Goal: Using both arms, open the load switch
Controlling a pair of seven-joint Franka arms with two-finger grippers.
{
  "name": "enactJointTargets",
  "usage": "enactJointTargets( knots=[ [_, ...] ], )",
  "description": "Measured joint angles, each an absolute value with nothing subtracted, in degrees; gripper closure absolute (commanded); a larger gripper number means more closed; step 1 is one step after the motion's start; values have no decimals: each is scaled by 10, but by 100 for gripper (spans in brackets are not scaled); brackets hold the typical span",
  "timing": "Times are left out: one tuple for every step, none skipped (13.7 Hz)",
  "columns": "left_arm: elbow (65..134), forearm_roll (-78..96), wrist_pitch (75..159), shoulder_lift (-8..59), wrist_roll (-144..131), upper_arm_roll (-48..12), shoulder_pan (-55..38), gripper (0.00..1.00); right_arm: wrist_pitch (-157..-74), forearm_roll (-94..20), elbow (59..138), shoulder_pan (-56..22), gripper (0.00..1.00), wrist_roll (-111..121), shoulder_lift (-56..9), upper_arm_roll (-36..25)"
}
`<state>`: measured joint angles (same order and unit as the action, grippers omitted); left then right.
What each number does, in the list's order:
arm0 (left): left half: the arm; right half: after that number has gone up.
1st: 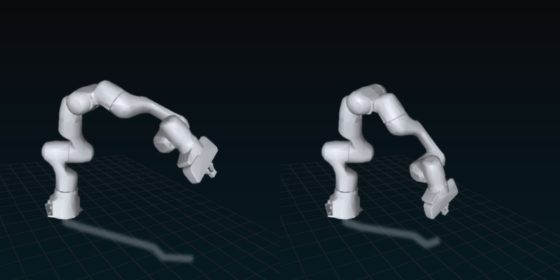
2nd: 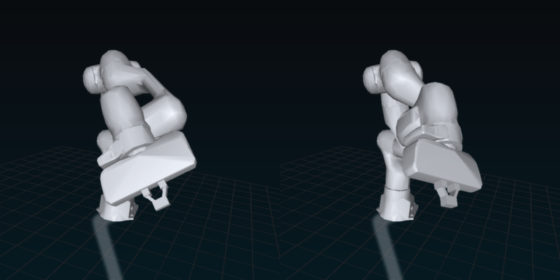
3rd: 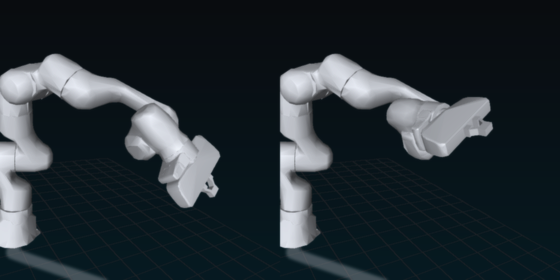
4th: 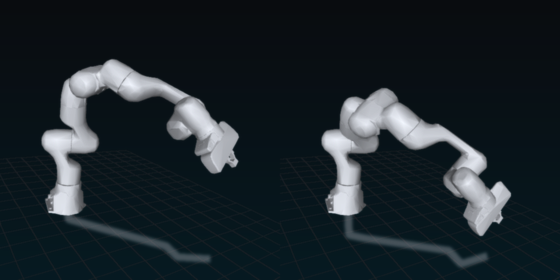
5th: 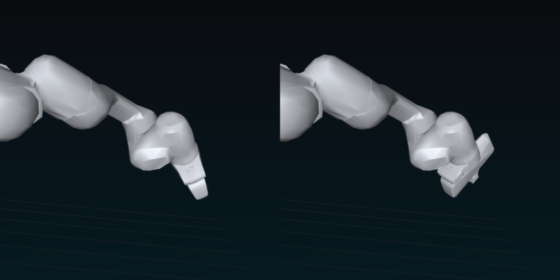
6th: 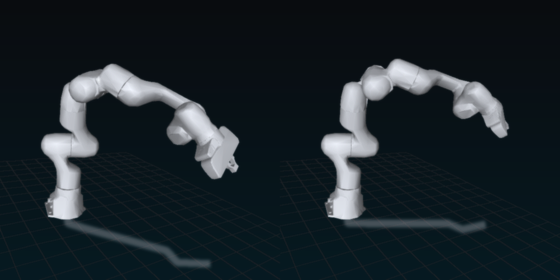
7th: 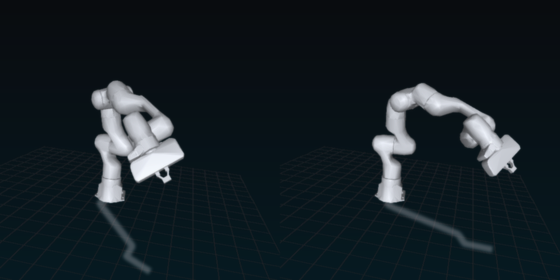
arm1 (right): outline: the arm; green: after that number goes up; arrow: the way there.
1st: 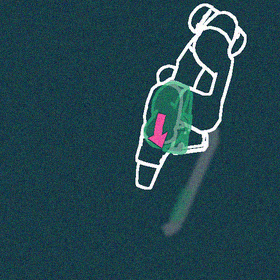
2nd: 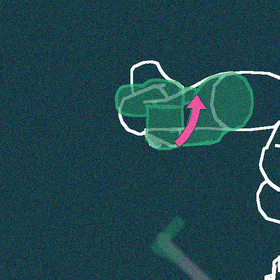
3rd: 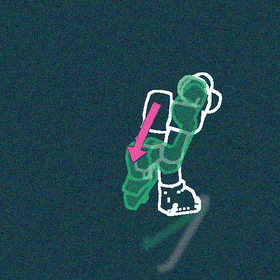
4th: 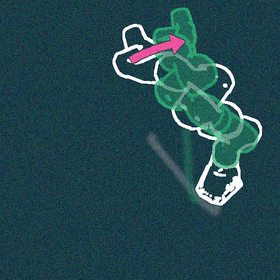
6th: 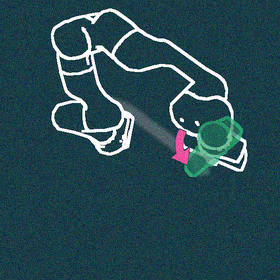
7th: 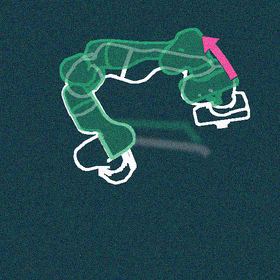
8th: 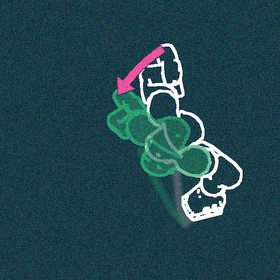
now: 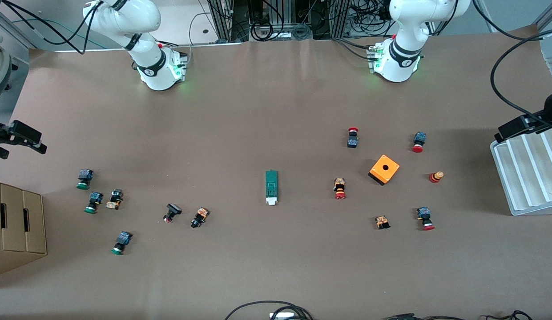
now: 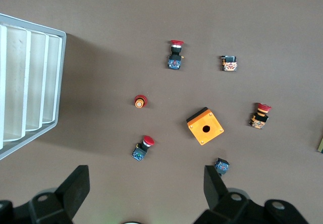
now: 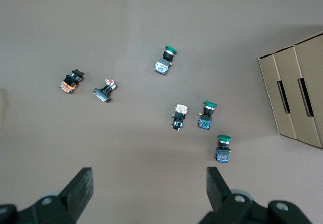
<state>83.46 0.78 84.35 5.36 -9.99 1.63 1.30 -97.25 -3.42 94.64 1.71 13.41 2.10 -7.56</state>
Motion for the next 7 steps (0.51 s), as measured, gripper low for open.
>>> enactJointTargets(
  knots=[
    [835, 8, 843, 60, -100, 16, 13, 0, -974, -34, 948, 17, 0, 136, 21, -76],
    [835, 9, 843, 65, -99, 16, 13, 0, -979, -34, 951, 17, 0, 139, 23, -76],
    [835, 10, 843, 69, -99, 16, 13, 0, -983, -34, 951, 17, 0, 140, 23, -76],
    [835, 10, 843, 72, -99, 16, 13, 0, -985, -34, 951, 17, 0, 140, 23, -76],
    [835, 10, 843, 74, -99, 16, 13, 0, -987, -34, 951, 17, 0, 140, 23, -76],
    [835, 10, 843, 74, -99, 16, 13, 0, -987, -34, 951, 17, 0, 140, 23, -76],
    [835, 10, 843, 74, -99, 15, 13, 0, -988, -34, 951, 17, 0, 140, 23, -76]
  ],
)
